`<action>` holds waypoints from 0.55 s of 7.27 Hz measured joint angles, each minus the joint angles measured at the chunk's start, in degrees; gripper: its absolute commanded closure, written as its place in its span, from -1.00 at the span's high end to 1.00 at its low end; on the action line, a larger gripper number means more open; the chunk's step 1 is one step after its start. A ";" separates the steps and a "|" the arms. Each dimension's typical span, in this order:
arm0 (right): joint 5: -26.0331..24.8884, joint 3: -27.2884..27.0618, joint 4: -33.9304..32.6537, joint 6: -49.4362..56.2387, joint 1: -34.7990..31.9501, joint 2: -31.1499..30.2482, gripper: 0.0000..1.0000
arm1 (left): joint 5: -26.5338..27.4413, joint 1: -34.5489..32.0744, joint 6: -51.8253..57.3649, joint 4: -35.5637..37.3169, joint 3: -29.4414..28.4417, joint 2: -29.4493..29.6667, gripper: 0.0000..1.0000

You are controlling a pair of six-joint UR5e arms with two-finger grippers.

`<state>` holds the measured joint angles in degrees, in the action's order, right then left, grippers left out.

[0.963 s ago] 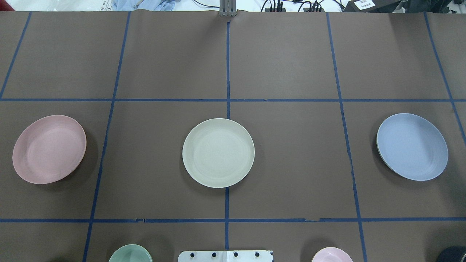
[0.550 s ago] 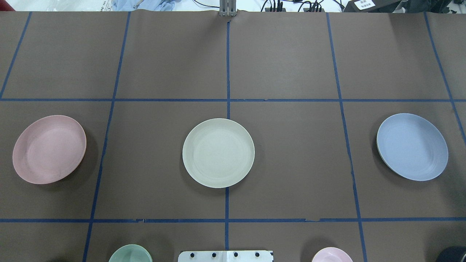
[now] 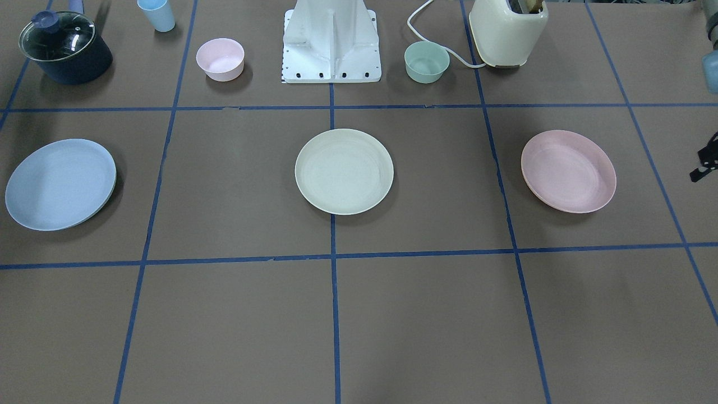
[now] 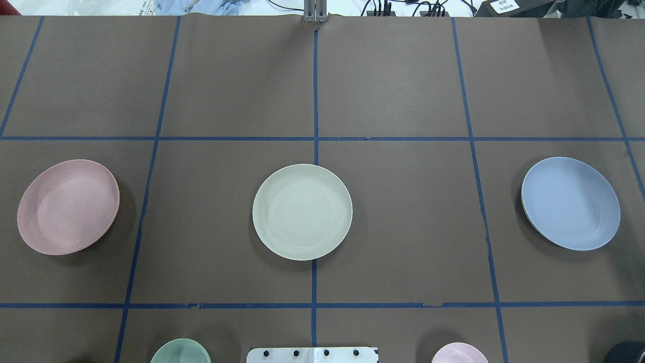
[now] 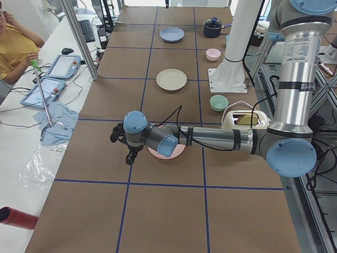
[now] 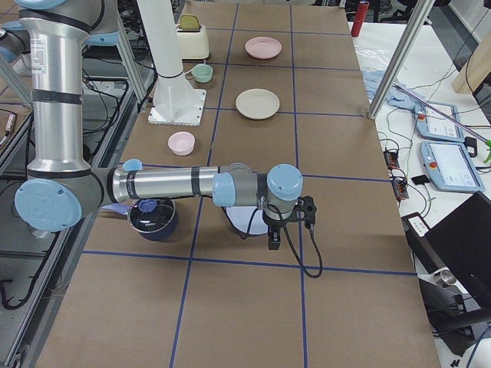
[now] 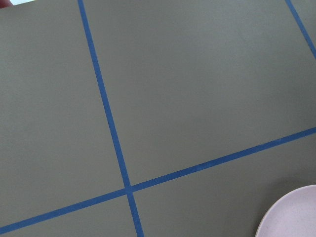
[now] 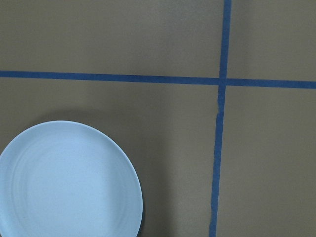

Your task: Stack three plates with pink and blue

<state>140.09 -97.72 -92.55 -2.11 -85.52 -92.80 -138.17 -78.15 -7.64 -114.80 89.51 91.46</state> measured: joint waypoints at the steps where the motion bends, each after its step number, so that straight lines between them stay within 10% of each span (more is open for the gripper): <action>1: 0.10 0.20 0.02 -0.06 0.63 -0.01 1.00 | -0.03 2.91 -2.63 -1.85 -0.27 -1.30 0.98; 4: 0.08 0.74 1.65 -0.27 3.92 0.15 1.00 | -1.66 9.37 -4.70 -5.82 -3.12 -4.04 0.98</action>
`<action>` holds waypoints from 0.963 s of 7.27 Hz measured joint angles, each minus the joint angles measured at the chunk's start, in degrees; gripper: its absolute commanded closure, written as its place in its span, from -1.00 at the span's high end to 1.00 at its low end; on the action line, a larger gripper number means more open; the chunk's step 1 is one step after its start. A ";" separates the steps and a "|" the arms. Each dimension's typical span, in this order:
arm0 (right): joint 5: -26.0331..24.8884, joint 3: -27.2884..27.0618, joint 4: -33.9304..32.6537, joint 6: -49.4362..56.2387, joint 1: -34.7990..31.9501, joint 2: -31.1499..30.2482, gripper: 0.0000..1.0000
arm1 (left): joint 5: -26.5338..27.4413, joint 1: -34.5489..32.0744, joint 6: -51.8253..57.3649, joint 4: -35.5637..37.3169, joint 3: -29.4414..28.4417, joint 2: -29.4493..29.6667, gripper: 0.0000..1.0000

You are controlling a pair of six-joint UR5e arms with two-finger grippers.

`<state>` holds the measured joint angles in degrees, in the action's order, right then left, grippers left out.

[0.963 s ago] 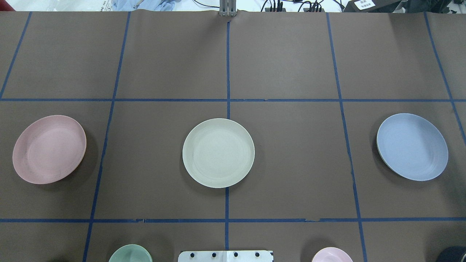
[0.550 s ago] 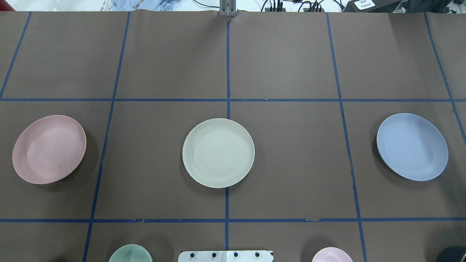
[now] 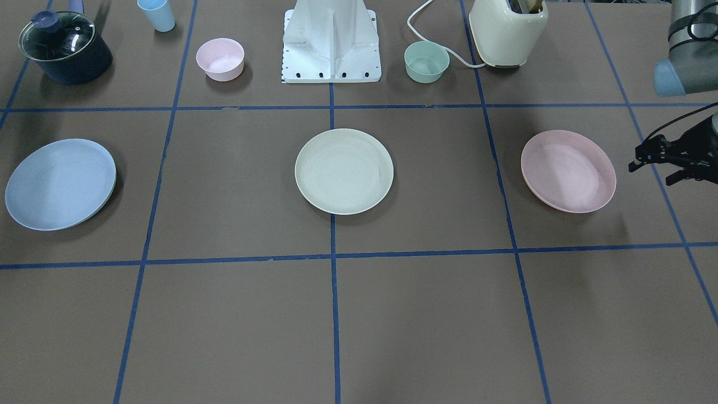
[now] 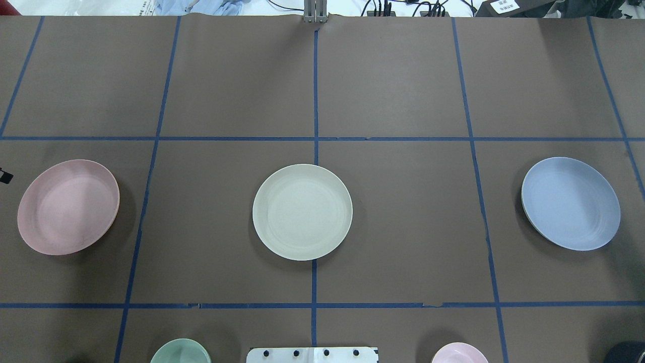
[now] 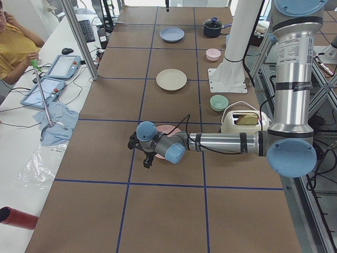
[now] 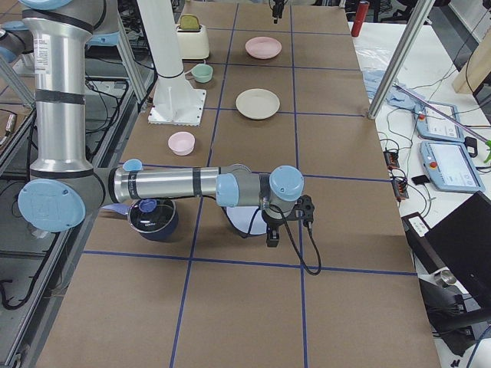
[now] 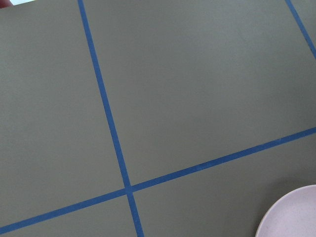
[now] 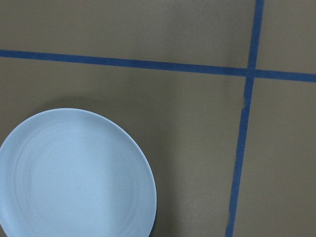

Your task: Stack three plates with pink and blue

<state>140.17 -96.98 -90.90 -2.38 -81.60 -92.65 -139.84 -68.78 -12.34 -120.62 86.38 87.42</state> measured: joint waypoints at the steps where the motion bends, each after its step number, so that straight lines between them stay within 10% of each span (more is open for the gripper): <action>1: 0.02 0.20 0.76 -0.05 0.59 -0.01 1.00 | -1.04 1.81 -0.15 -0.32 -0.78 0.09 0.97; 6: 0.41 1.30 1.18 -0.10 0.97 -0.08 1.00 | -2.19 4.24 -2.70 -0.93 -3.57 0.76 0.54; 7: 0.67 1.39 1.20 -0.11 0.99 -0.08 1.00 | -2.22 4.41 -3.86 -0.91 -4.08 0.97 -0.04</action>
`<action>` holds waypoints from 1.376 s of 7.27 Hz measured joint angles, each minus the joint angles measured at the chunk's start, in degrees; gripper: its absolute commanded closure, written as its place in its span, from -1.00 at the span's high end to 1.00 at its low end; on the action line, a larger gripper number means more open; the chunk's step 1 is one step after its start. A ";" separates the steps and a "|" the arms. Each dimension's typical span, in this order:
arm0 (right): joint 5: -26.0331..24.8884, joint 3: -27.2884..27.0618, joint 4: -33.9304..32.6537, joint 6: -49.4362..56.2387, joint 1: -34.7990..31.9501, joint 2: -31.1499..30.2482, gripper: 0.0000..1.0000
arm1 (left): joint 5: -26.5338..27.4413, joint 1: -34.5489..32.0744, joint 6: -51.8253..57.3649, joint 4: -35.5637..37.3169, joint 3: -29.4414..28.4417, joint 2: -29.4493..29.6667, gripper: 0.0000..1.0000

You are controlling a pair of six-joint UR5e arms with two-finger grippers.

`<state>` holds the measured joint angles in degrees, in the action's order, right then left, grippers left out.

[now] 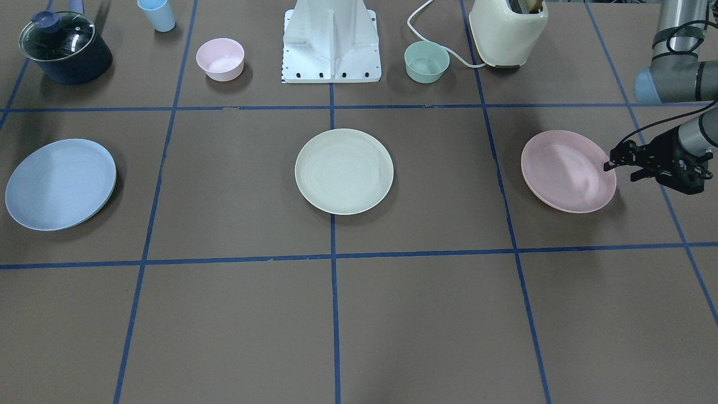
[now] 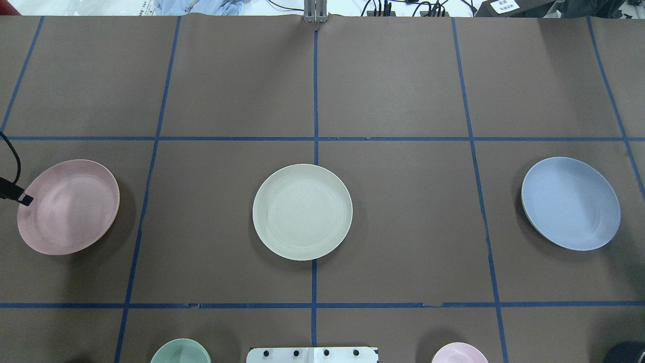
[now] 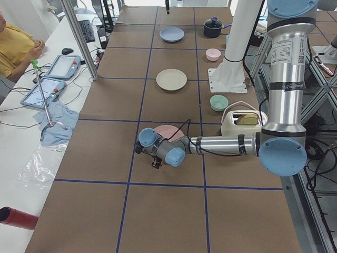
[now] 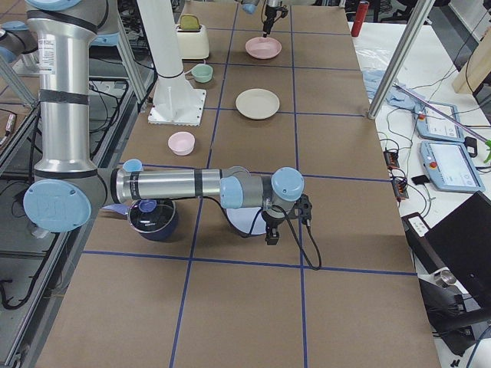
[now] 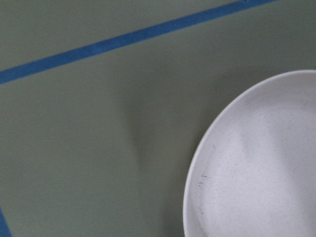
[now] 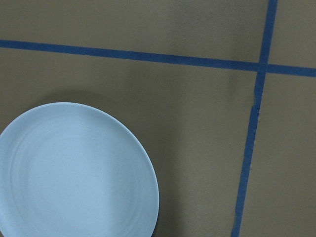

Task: Stack three plates with pink and blue
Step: 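Lower the left gripper to the pink plate rim and grasp it, then carry the pink plate with the left gripper over the cream plate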

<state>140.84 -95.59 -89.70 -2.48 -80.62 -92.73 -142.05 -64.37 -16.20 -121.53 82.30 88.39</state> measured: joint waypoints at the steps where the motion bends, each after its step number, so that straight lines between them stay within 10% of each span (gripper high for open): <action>1: 0.21 0.03 -0.02 -0.02 0.05 0.00 1.00 | -0.02 0.10 -1.03 -0.01 -0.26 0.30 -0.64; 3: 0.52 0.05 0.02 -0.02 0.40 0.04 1.00 | -0.03 0.18 -1.80 -0.12 -0.91 0.59 -1.00; 10: 2.00 -0.21 0.40 -0.71 2.91 2.02 1.00 | -12.80 0.89 -30.50 0.38 6.20 9.70 -1.00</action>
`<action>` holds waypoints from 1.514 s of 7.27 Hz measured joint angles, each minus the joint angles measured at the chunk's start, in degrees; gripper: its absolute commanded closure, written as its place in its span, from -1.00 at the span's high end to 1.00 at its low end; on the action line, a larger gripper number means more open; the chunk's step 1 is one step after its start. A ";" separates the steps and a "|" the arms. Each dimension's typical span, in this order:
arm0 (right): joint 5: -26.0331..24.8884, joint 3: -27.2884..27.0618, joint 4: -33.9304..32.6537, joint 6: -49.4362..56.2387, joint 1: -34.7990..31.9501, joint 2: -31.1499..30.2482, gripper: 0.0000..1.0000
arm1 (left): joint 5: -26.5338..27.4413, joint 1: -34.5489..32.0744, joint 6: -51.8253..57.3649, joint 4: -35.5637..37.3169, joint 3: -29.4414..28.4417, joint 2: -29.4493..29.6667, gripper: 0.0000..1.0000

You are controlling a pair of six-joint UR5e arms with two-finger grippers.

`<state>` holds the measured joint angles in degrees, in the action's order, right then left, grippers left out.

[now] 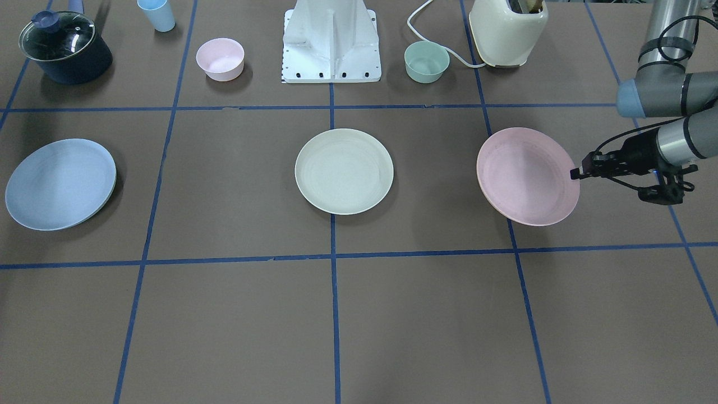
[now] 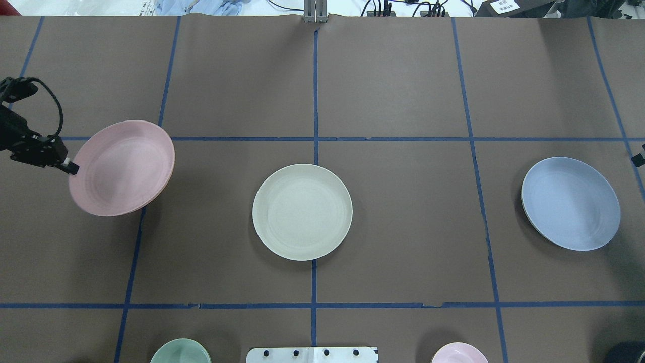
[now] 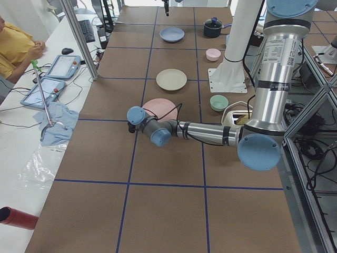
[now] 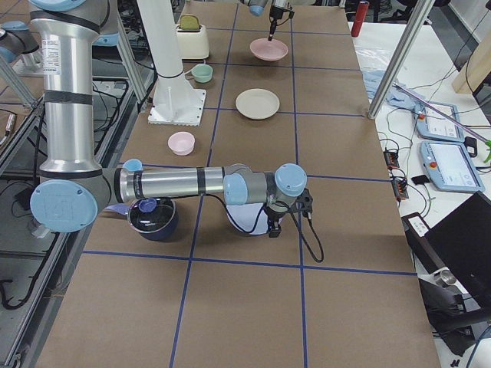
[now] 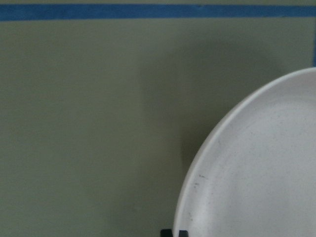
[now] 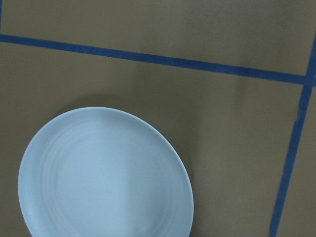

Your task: Stack three plates with pink and blue

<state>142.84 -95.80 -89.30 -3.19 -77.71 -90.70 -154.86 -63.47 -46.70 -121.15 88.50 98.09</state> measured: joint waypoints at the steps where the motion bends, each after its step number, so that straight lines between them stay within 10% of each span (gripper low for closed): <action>1: -0.03 -0.03 0.37 -1.56 1.28 0.93 1.00 | 0.47 2.54 -7.58 -0.07 4.53 1.13 -1.00; 6: -0.48 0.45 5.99 -7.75 5.11 2.26 1.00 | 25.74 30.77 -32.57 0.09 12.54 14.69 -1.00; 11: -0.54 0.74 6.25 -7.82 5.20 2.28 1.00 | 32.74 32.51 -32.67 0.18 9.48 16.98 -1.00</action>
<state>142.31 -95.07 -83.06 -11.01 -72.51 -88.42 -122.12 -30.96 -79.38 -120.96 97.98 115.07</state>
